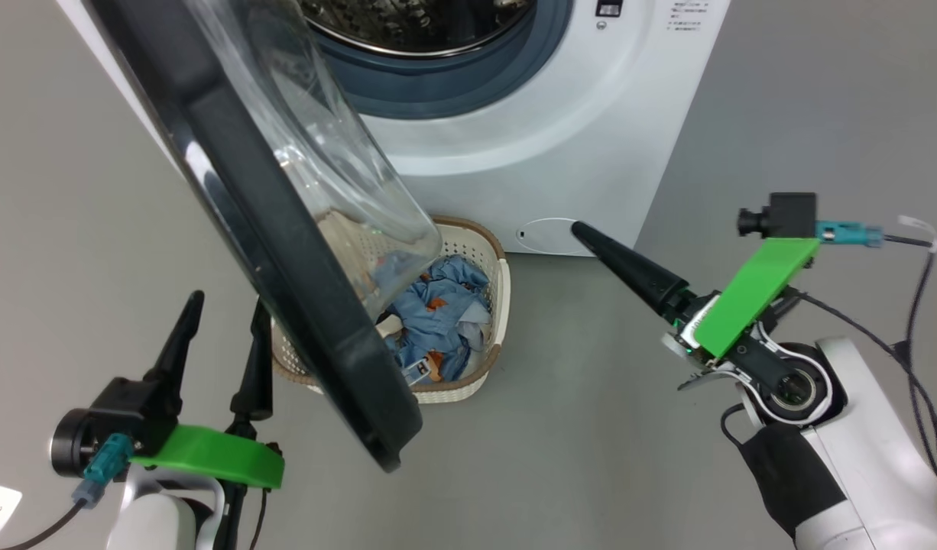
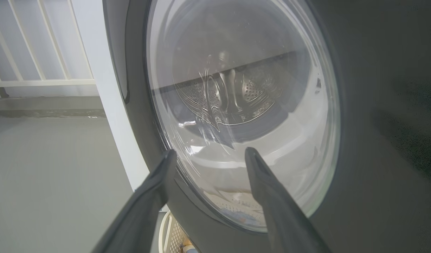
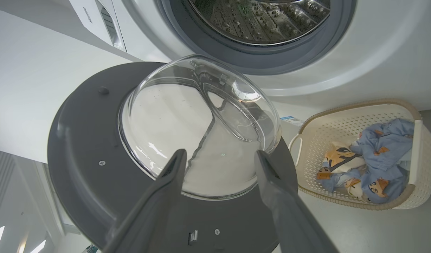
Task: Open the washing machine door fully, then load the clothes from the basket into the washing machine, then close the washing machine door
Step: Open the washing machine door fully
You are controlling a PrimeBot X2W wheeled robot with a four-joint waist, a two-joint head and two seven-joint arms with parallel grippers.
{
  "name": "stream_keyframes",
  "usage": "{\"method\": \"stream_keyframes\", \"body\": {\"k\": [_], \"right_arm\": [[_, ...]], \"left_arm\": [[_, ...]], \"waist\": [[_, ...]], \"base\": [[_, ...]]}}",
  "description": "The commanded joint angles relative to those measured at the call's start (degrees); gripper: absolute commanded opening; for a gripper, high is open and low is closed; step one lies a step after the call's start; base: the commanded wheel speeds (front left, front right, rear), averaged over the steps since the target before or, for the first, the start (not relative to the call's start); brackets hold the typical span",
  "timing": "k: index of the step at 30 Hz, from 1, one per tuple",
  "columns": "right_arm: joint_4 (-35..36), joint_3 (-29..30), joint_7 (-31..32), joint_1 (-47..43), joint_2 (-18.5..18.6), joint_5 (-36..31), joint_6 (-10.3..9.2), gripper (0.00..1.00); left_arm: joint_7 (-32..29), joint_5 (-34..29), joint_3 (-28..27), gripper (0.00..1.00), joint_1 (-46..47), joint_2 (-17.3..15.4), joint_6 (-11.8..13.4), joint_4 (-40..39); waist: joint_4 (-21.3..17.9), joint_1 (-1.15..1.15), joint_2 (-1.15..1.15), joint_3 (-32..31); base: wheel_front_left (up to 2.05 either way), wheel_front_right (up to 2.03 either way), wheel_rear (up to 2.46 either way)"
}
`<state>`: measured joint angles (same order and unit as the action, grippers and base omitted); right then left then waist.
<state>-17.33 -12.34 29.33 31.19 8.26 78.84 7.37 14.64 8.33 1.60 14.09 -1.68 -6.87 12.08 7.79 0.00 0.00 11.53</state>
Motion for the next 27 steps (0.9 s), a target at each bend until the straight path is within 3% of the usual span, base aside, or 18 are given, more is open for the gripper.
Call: {"method": "stream_keyframes", "body": {"k": [1, 8, 15, 27], "right_arm": [[3.71, 0.17, -2.43, -1.24, -0.09, -3.07, 0.12, 1.0], [10.41, 0.75, -9.67, -4.69, 1.73, -12.95, 0.12, 1.0], [14.78, -0.42, -22.61, -11.42, 5.02, -24.59, 0.12, 1.0], [10.16, 0.33, -39.67, -19.99, 9.37, -38.98, 0.12, 1.0]], "left_arm": [[0.36, -0.48, -2.11, 1.0, 0.35, -1.36, -0.21, -1.31], [0.36, -0.7, -2.49, 1.0, 0.06, -1.34, -0.35, -1.24], [0.36, -0.88, -3.3, 1.0, -1.25, -1.32, -0.45, -1.22], [0.36, -1.16, -5.46, 1.0, -4.7, -1.51, -0.53, -2.0]], "waist": [[-0.57, 0.0, 0.0, -0.07], [-1.1, 0.0, 0.0, -0.29], [-1.55, 0.0, 0.0, -1.64], [-4.62, 0.0, 0.0, -4.46]], "base": [[0.0, 0.0, 0.0], [0.0, 0.0, 0.0], [0.0, 0.0, 0.0], [0.0, 0.0, 0.0]]}}
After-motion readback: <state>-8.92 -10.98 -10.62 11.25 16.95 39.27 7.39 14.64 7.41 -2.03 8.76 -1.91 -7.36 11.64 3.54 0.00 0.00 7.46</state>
